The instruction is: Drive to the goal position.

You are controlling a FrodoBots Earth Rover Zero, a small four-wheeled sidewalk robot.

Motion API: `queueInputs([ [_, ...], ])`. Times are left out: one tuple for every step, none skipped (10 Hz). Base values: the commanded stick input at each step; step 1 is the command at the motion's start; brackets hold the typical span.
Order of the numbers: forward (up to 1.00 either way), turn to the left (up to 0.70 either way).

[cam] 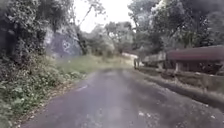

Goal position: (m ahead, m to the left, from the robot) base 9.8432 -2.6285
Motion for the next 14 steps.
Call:
queueInputs([
  [0.45, 0.02],
  [0.45, 0.02],
  [0.45, 0.02],
  [0.45, 0.02],
  [0.45, 0.02],
  [0.45, 0.03],
  [0.45, 0.02],
  [0.45, 0.03],
  [0.45, 0.02],
  [0.45, 0.02],
  [0.45, 0.02],
  [0.45, 0.02],
  [0.45, 0.02],
  [0.45, 0.02],
])
